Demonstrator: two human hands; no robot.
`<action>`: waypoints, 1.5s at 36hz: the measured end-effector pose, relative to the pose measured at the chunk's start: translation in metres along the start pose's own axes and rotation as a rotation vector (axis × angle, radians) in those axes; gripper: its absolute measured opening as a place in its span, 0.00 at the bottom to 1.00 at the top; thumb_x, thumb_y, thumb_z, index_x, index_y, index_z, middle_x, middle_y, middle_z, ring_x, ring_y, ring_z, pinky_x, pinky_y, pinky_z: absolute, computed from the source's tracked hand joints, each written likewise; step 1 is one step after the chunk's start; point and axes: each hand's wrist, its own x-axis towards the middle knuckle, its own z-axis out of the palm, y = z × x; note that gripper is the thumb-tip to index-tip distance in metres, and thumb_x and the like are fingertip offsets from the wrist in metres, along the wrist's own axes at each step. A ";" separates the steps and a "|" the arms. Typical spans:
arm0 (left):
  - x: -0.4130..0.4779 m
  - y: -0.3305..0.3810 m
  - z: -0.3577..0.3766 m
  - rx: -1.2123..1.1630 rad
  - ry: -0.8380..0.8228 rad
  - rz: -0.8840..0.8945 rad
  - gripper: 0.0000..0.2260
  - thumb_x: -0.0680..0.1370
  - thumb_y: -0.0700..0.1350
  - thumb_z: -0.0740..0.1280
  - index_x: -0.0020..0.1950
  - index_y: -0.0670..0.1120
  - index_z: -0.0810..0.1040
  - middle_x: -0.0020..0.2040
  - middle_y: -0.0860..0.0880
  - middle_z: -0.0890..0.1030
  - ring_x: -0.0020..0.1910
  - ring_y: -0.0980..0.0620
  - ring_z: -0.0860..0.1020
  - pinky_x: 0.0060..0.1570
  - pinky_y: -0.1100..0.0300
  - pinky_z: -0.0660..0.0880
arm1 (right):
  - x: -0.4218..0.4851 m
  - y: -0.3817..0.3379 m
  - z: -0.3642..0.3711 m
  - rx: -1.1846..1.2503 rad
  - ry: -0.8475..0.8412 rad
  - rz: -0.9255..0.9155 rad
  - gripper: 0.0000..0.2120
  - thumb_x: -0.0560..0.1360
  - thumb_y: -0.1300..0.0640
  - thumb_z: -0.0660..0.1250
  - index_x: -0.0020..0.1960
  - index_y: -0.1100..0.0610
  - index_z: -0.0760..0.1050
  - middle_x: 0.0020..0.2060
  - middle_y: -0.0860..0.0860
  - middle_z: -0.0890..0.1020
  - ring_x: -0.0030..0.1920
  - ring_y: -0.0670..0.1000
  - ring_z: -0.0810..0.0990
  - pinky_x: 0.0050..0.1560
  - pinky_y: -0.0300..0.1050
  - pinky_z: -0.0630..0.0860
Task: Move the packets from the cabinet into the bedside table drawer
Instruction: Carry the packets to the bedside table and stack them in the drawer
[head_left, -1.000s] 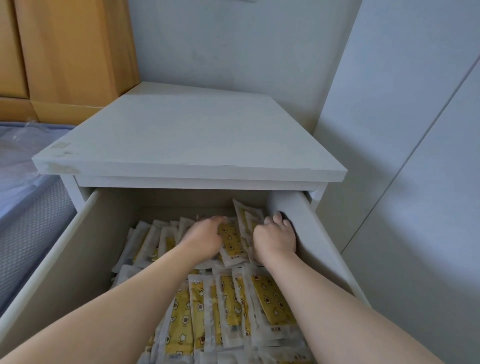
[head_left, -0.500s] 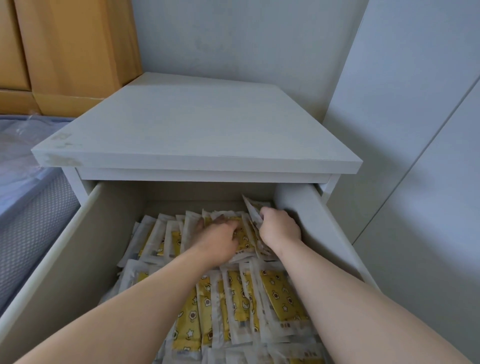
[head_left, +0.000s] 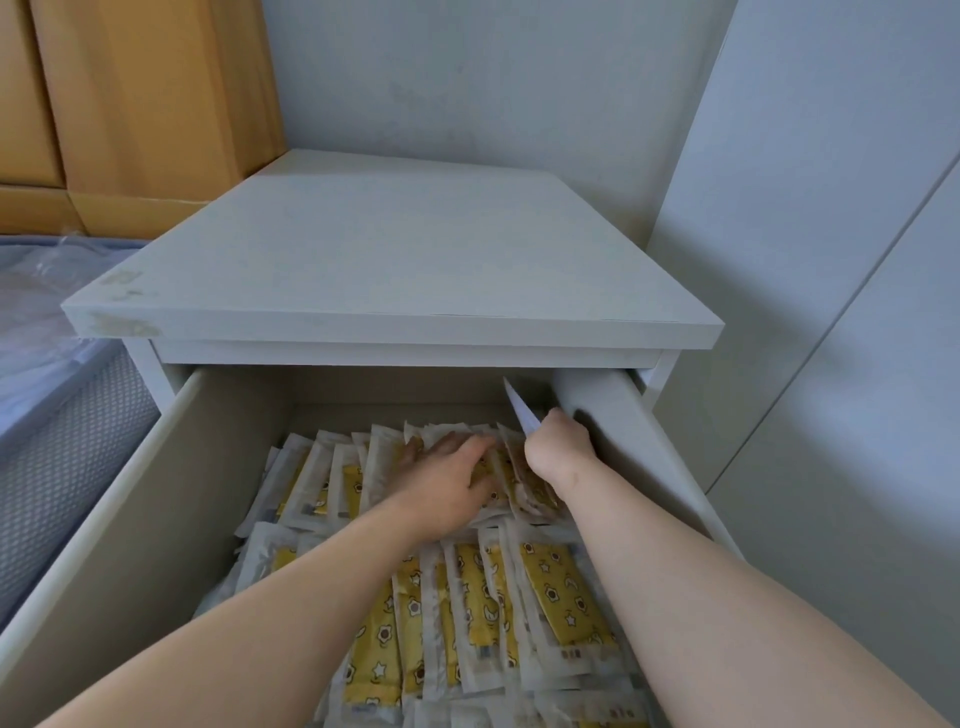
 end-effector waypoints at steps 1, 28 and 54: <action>-0.001 0.002 0.000 0.004 -0.010 0.025 0.22 0.81 0.55 0.53 0.75 0.59 0.54 0.77 0.53 0.55 0.76 0.51 0.53 0.73 0.46 0.42 | 0.000 0.000 0.000 -0.003 0.005 0.015 0.15 0.80 0.64 0.55 0.67 0.63 0.64 0.61 0.60 0.74 0.58 0.58 0.76 0.49 0.43 0.74; 0.021 -0.003 0.009 0.311 -0.073 -0.018 0.30 0.75 0.66 0.56 0.74 0.62 0.53 0.77 0.55 0.54 0.77 0.47 0.48 0.66 0.31 0.40 | 0.000 0.007 0.008 -0.367 -0.143 -0.148 0.15 0.80 0.55 0.57 0.64 0.60 0.69 0.58 0.56 0.76 0.53 0.56 0.76 0.46 0.46 0.72; 0.019 -0.020 0.003 0.249 -0.135 0.030 0.33 0.73 0.66 0.60 0.75 0.60 0.53 0.78 0.55 0.53 0.77 0.53 0.41 0.69 0.33 0.36 | -0.003 0.007 0.003 -0.421 -0.119 -0.139 0.16 0.79 0.66 0.58 0.65 0.61 0.70 0.56 0.57 0.78 0.55 0.56 0.78 0.50 0.43 0.75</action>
